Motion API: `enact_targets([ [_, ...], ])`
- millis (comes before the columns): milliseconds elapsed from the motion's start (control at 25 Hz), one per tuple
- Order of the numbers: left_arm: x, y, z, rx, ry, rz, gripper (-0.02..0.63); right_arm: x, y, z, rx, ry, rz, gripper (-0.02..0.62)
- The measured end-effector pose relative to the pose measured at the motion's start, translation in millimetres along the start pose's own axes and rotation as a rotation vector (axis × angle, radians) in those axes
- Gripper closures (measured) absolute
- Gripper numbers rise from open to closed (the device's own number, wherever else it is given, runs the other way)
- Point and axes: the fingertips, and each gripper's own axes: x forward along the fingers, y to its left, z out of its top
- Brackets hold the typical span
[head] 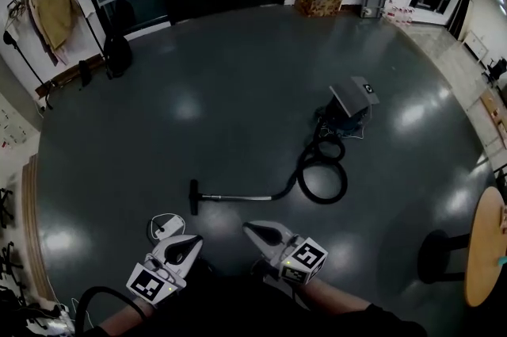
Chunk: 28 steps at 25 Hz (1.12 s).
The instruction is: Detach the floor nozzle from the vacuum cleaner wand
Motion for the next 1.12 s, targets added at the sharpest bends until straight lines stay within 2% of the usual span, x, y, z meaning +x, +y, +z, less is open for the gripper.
enact_targets([
  [120, -4.6, 30.7, -2.2, 0.004, -0.011, -0.008, 0.603, 27.5, 0.5, -2.1, -0.032, 0.036, -0.022, 0.594],
  [400, -29.4, 129.1, -15.0, 0.020, -0.008, -0.033, 0.603, 96.9, -7.4, -9.2, -0.058, 0.065, -0.167, 0.594],
  [600, -36.3, 188.7, -32.4, 0.025, 0.009, -0.047, 0.603, 142.8, -8.2, -16.7, -0.084, 0.109, -0.221, 0.594],
  [880, -9.1, 221.0, -48.6, 0.051, 0.039, -0.023, 0.603, 164.5, -35.0, -29.0, -0.085, 0.141, -0.196, 0.594],
  [1000, 12.7, 228.3, -69.7, 0.077, 0.083, 0.000, 0.603, 167.3, -65.3, -40.5, -0.092, 0.139, -0.174, 0.594],
  [1120, 36.3, 236.9, -97.5, 0.086, 0.122, 0.024, 0.603, 169.9, -102.3, -66.1, -0.106, 0.193, -0.166, 0.594],
])
